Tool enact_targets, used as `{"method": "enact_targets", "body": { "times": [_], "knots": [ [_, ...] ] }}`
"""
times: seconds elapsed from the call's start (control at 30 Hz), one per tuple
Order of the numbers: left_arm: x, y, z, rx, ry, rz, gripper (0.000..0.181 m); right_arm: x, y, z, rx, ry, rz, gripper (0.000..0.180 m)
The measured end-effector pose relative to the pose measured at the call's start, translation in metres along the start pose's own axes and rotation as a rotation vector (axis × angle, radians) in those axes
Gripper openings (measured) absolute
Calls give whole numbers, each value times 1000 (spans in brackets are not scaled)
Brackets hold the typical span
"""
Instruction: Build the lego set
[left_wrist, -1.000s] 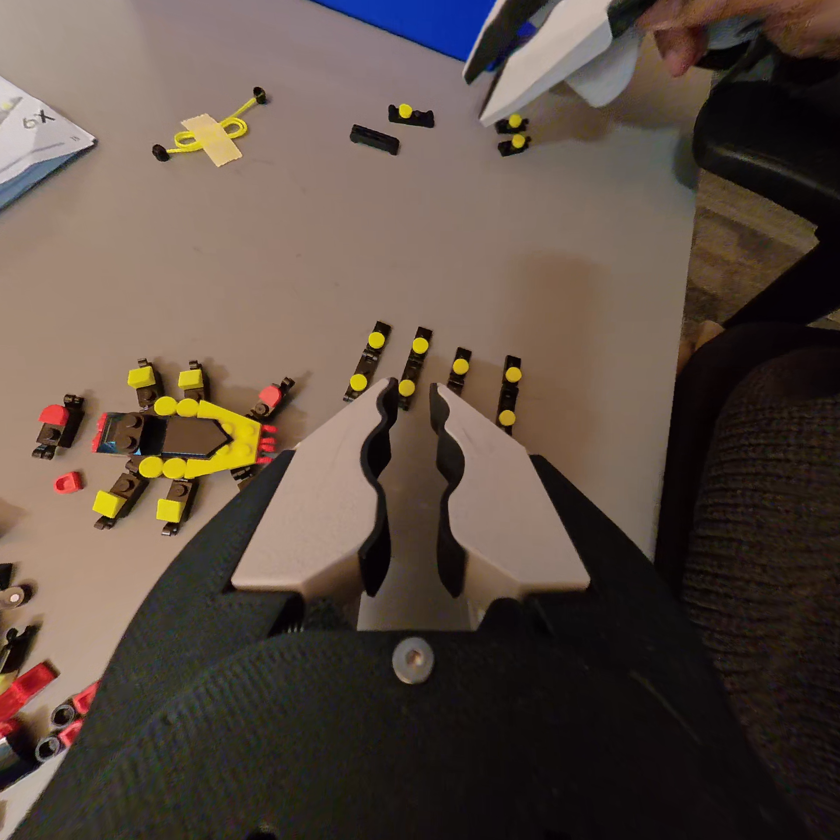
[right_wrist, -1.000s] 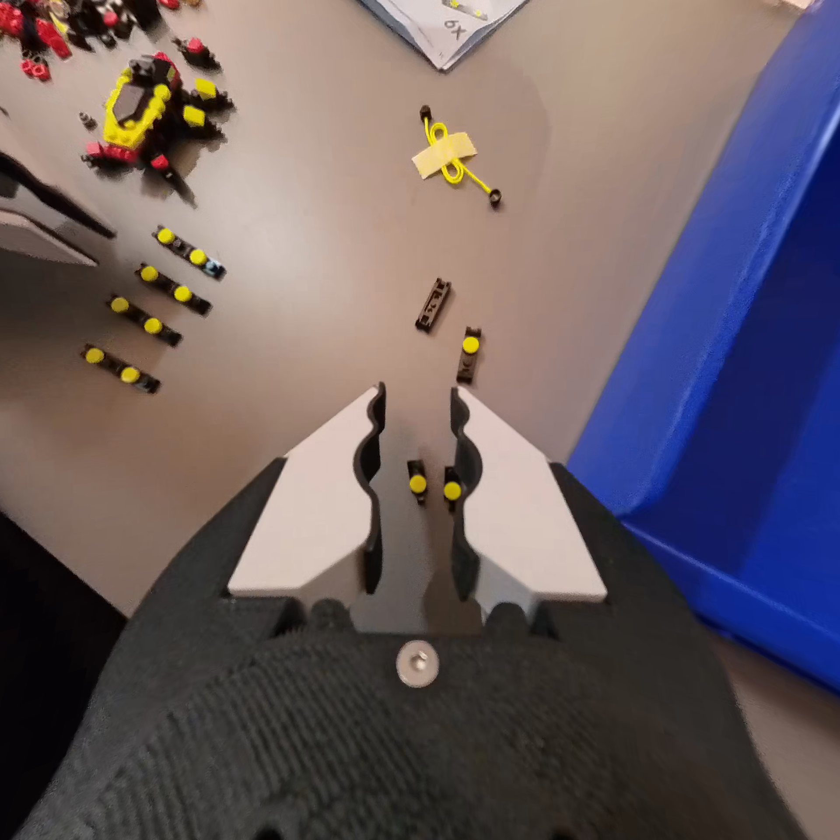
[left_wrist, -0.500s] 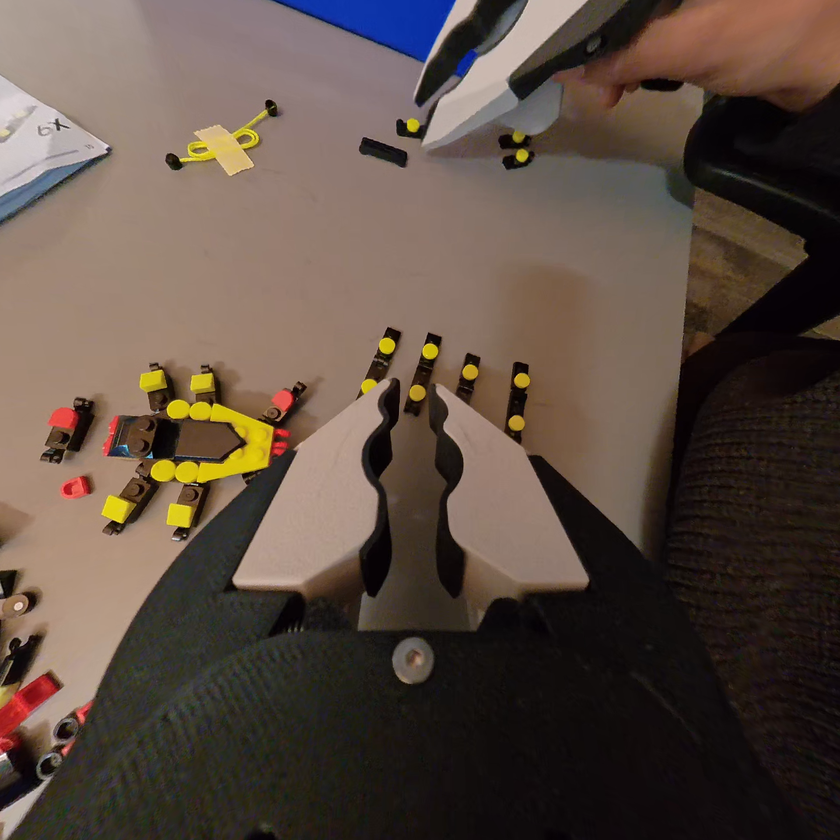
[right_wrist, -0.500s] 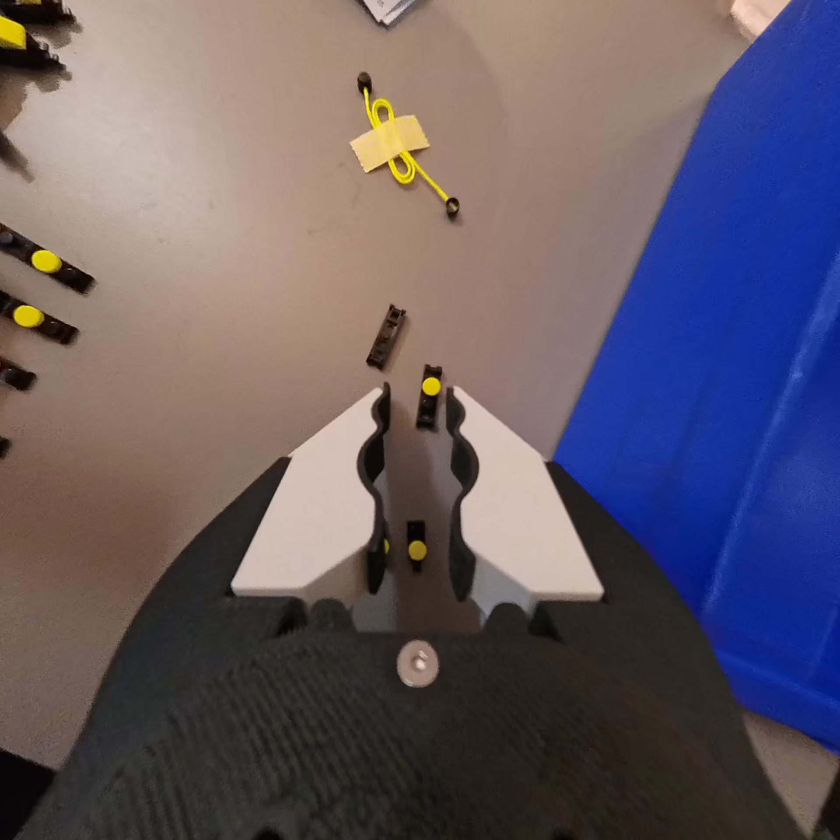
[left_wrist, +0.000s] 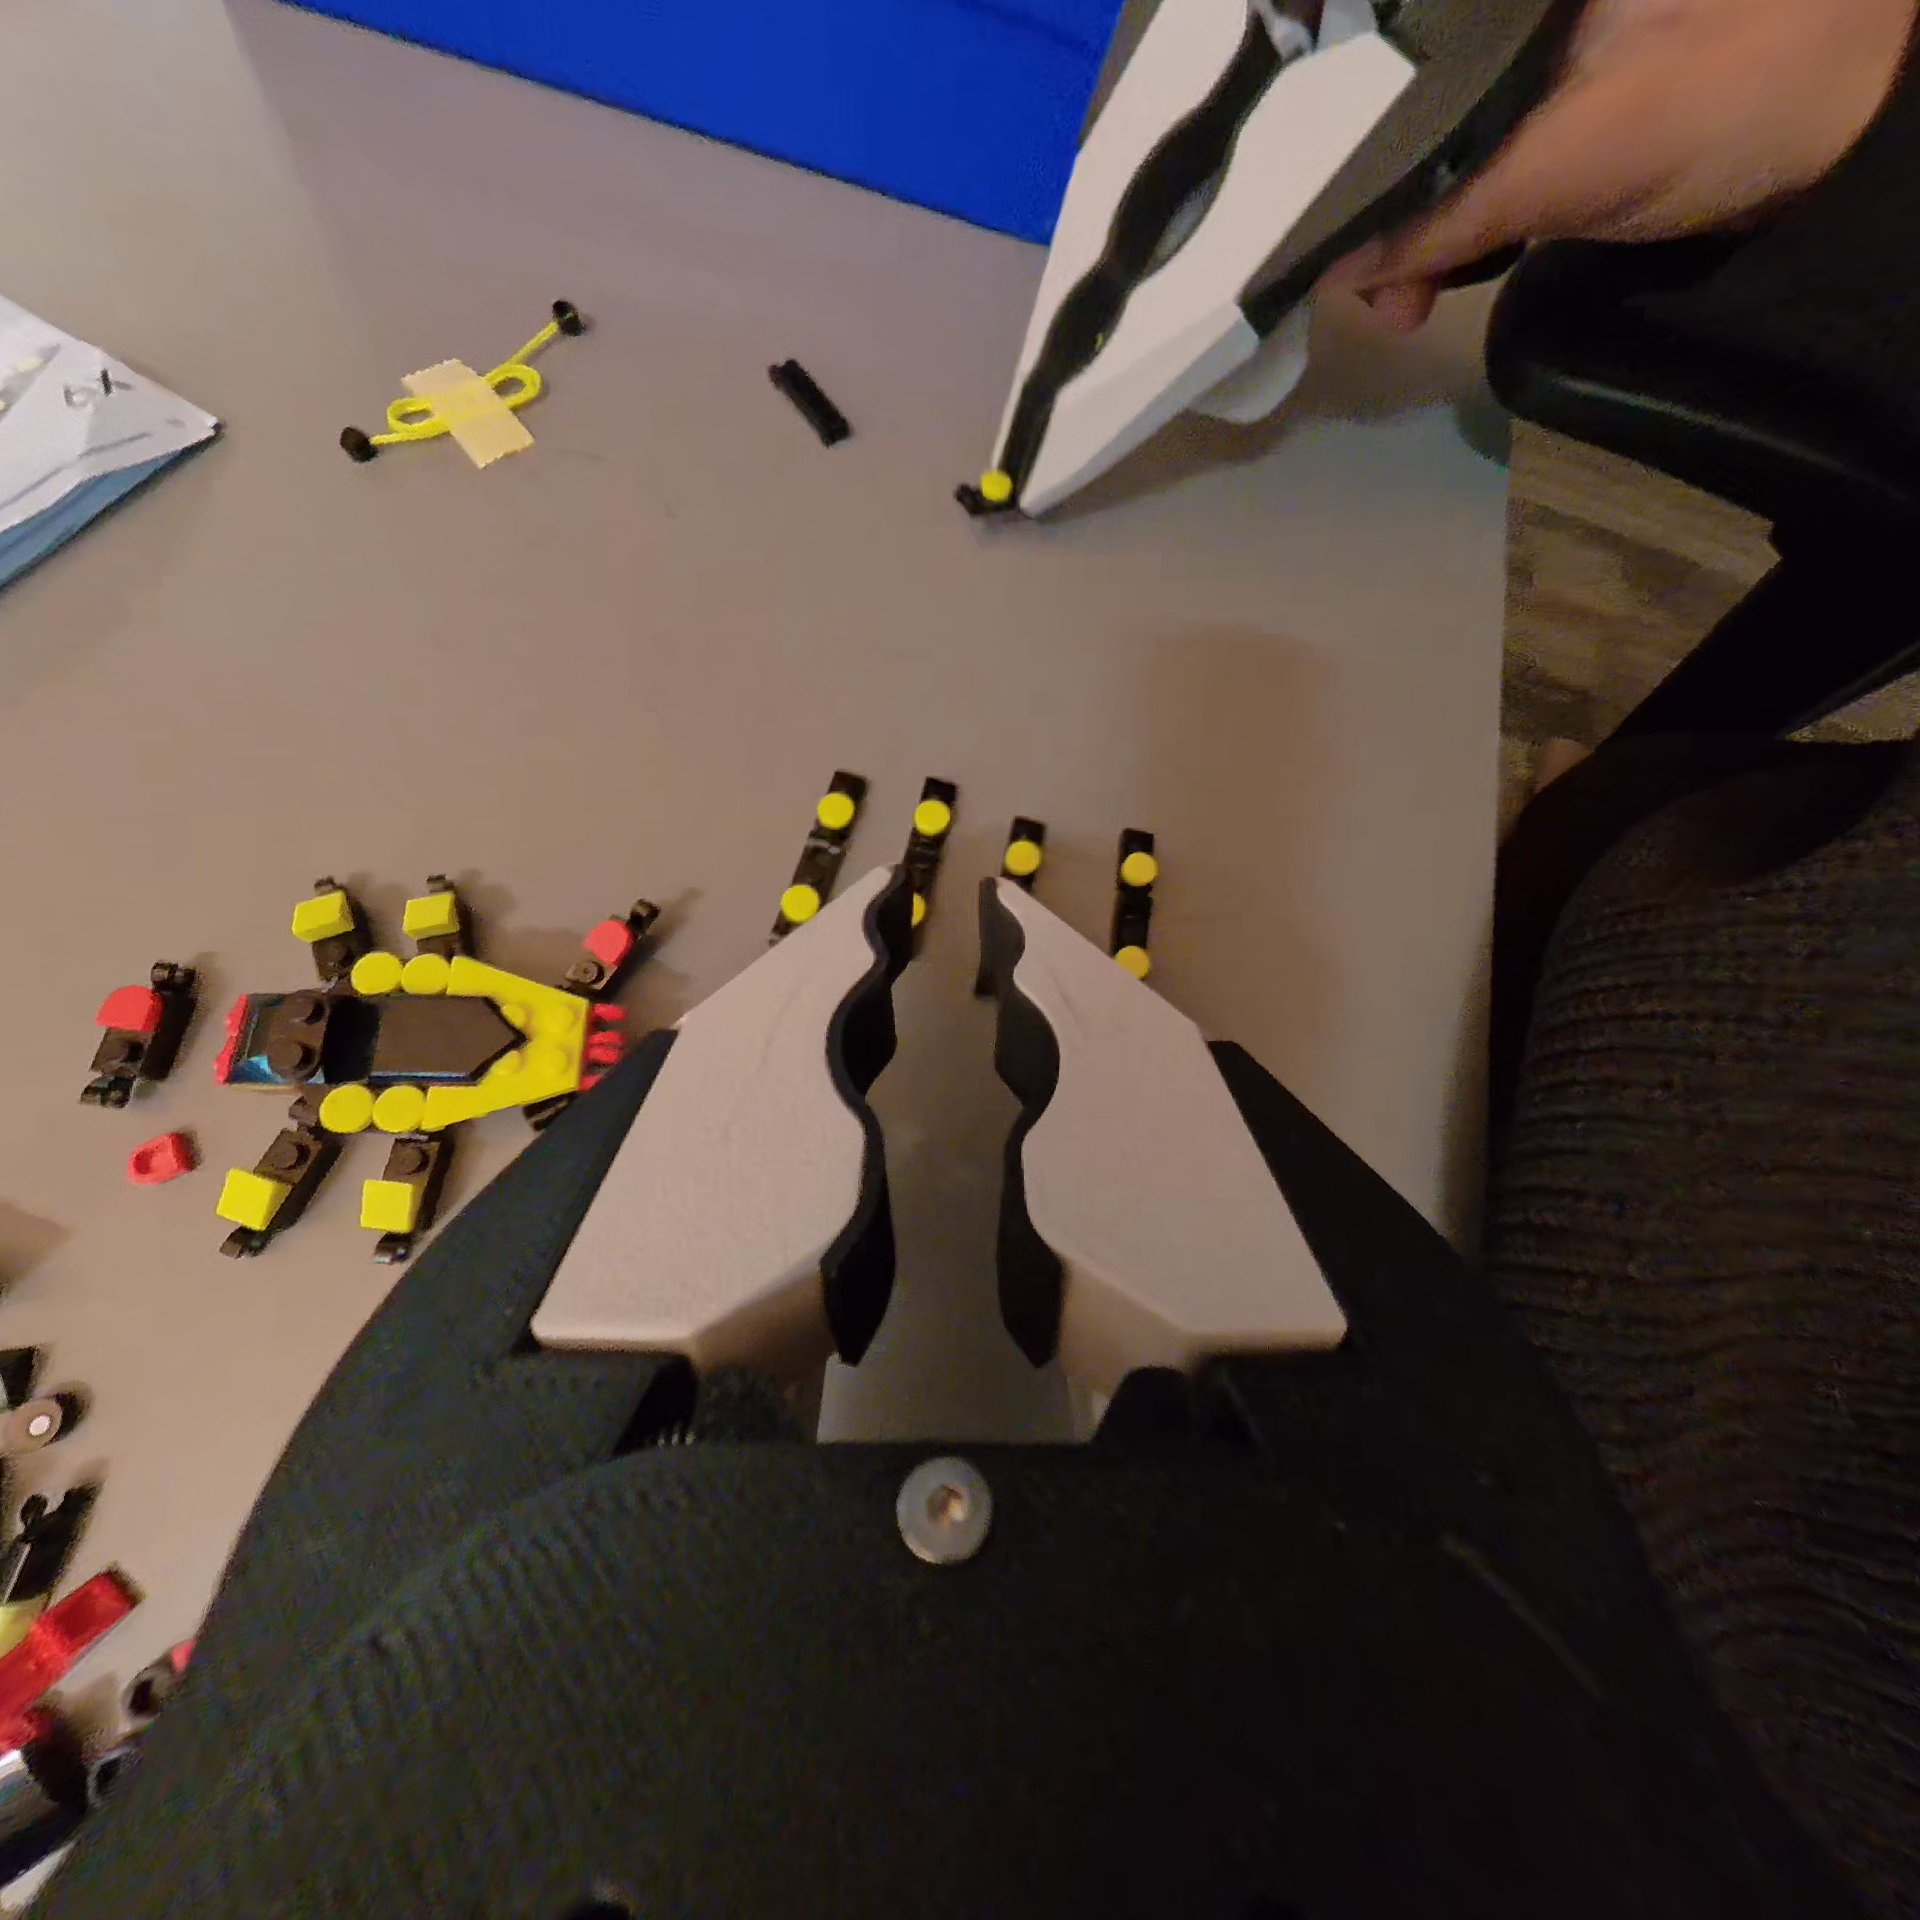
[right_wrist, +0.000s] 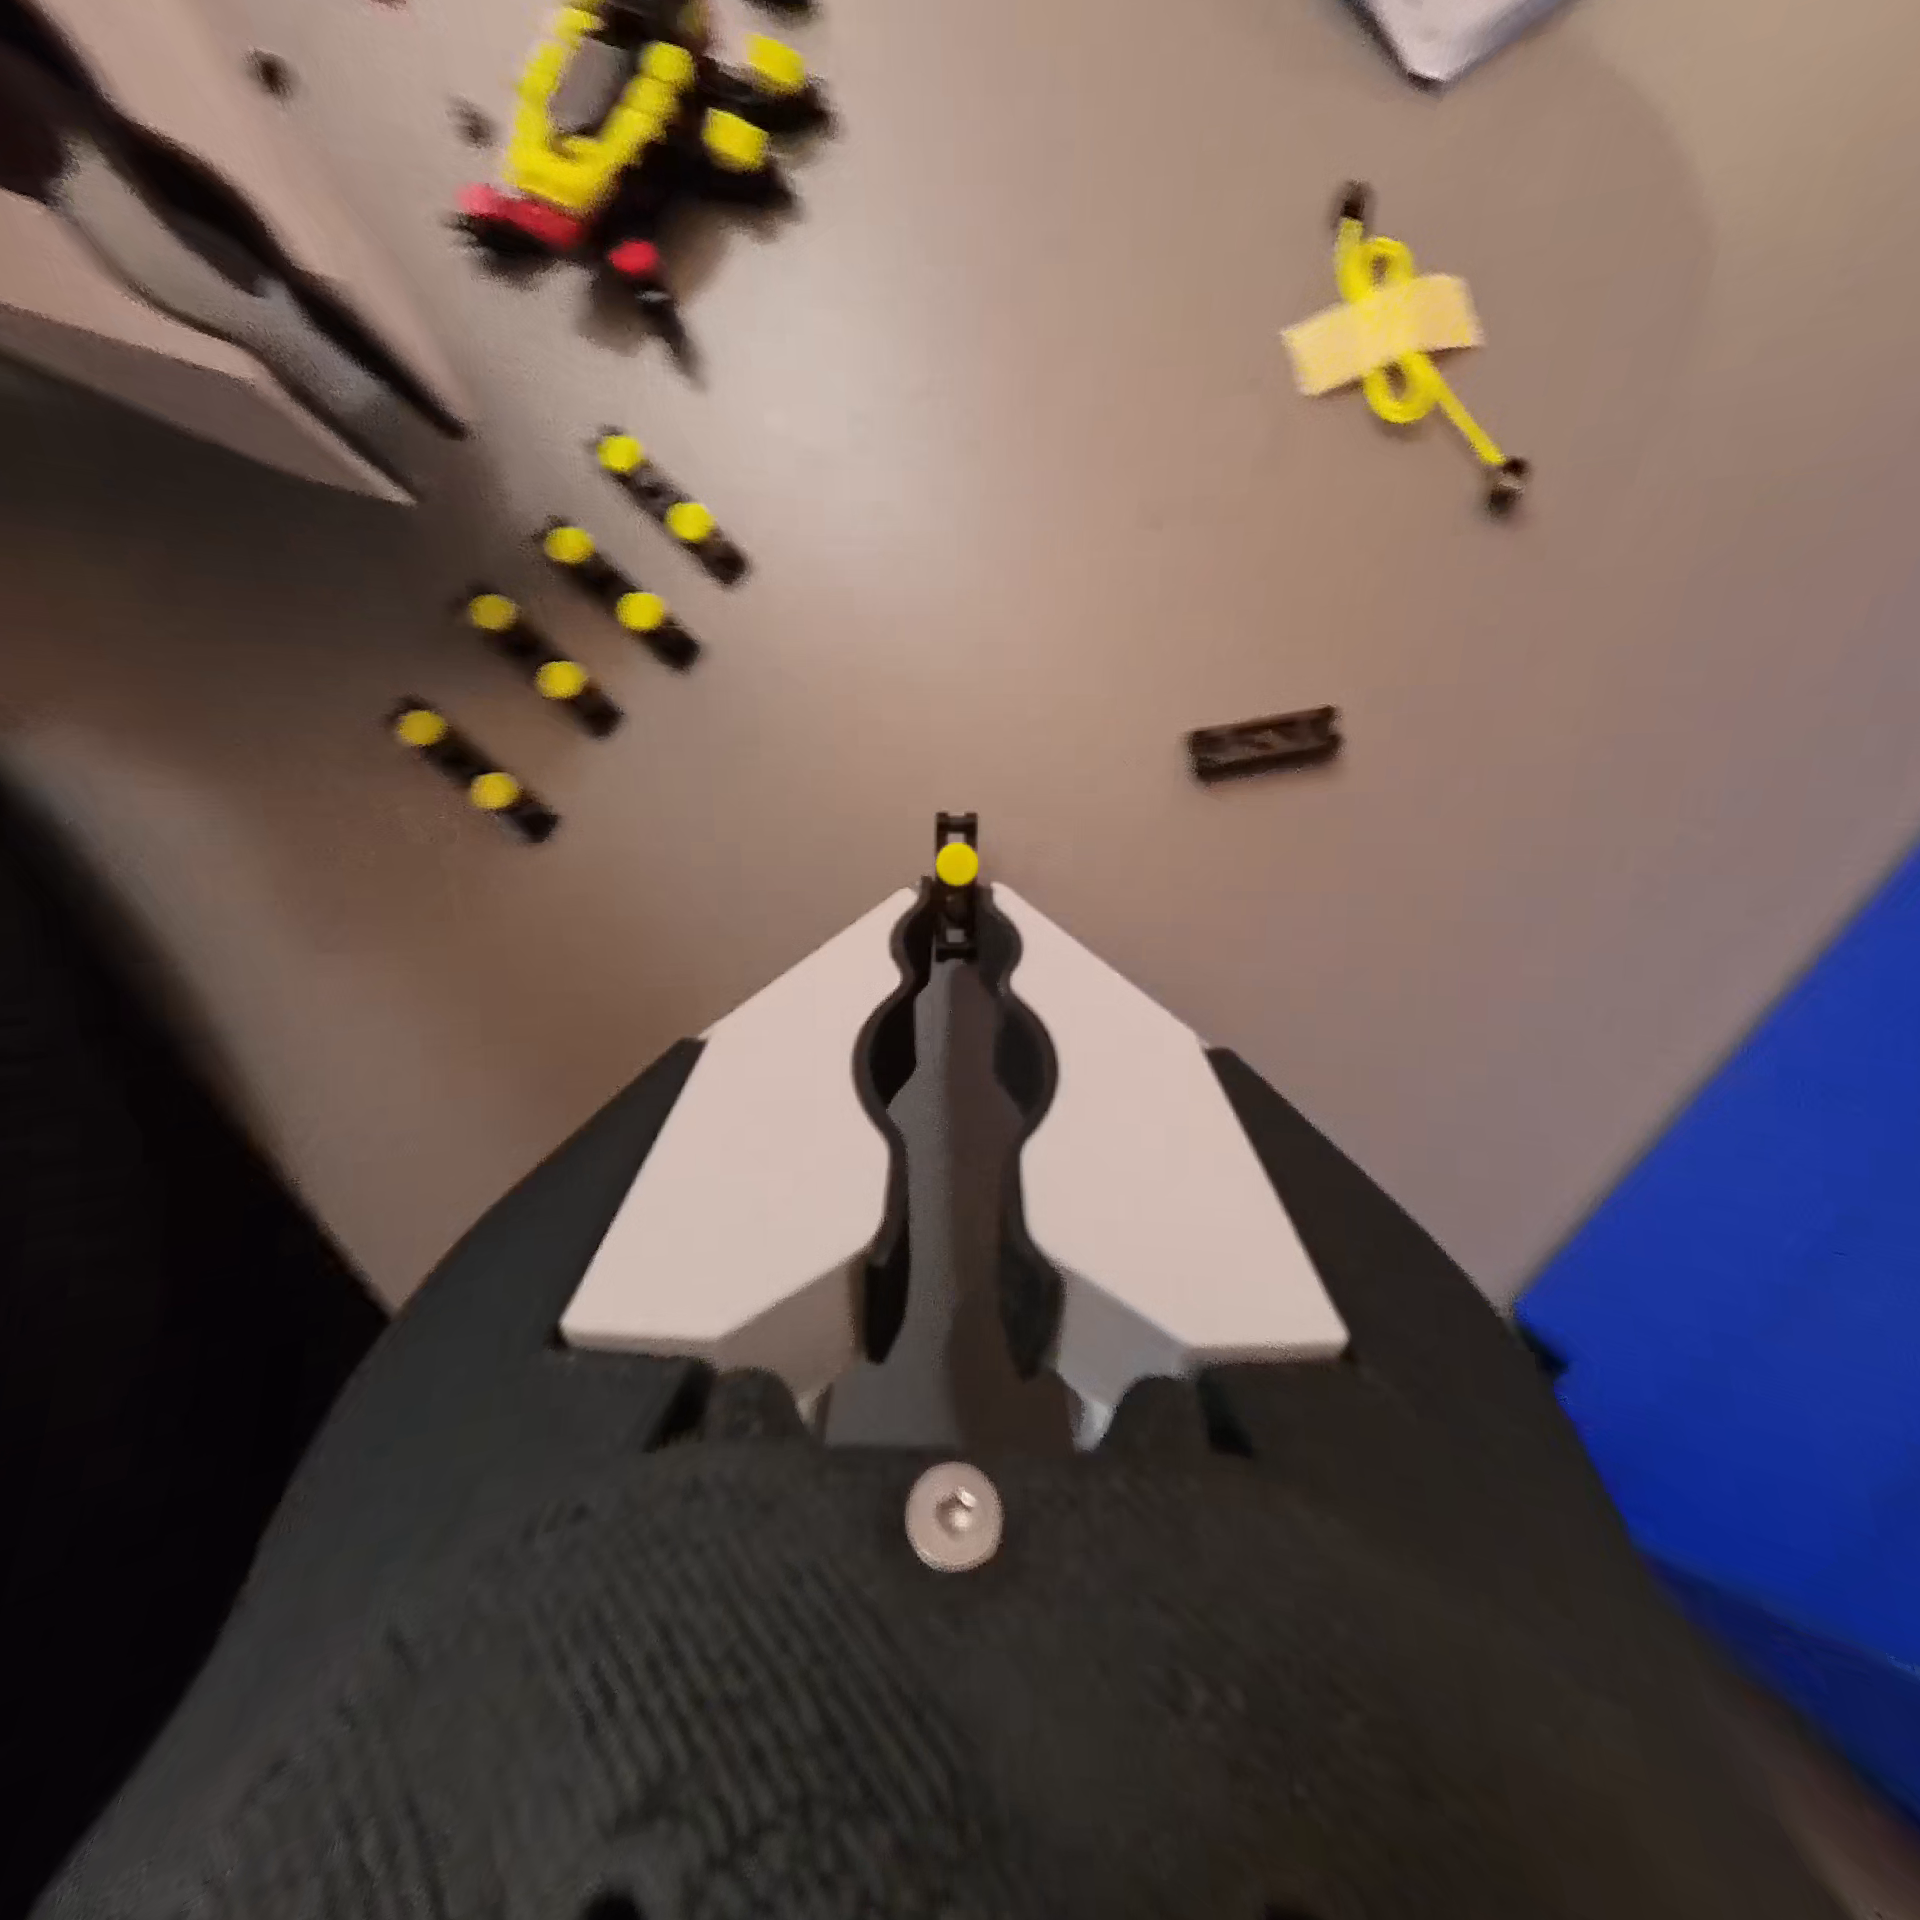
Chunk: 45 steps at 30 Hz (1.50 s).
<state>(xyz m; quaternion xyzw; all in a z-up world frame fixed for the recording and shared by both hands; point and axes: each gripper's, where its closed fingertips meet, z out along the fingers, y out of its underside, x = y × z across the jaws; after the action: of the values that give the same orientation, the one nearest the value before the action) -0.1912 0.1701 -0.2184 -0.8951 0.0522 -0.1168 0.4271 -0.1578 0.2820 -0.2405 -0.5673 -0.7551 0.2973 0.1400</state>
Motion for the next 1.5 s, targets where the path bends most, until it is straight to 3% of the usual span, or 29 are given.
{"method": "enact_targets", "body": {
  "times": [0.1, 0.23, 0.37, 0.53, 0.7, 0.83, 1.0, 1.13, 1.5],
  "knots": [
    [14, -5, 2, 10, 27, 35, 11, -36, -1, -6, 1, -133, -89, 6],
    [28, 1, 8, -38, 39, 83, 11, -100, 8, 1, -52, -310, -370, 6],
    [26, 2, 8, -43, 19, 96, 11, -133, 14, 22, -100, -263, -566, 6],
    [22, 3, 6, -34, 28, 52, 8, -143, 7, 31, -91, -214, -620, 9],
    [24, 5, 0, -25, 5, 52, 8, -126, -4, 11, 10, -184, -543, 31],
    [39, 16, 0, -38, 17, 58, 8, -76, -7, -17, 101, -45, -378, 31],
    [64, 29, 2, -37, 39, 58, 13, 8, 30, -54, 119, 245, -56, 26],
    [76, 29, 2, -23, 26, 92, 17, 33, 68, -68, 49, 366, 84, 26],
    [67, 29, 3, -15, 14, 51, 14, 28, 53, -42, 60, 243, 84, 24]
  ]
}}
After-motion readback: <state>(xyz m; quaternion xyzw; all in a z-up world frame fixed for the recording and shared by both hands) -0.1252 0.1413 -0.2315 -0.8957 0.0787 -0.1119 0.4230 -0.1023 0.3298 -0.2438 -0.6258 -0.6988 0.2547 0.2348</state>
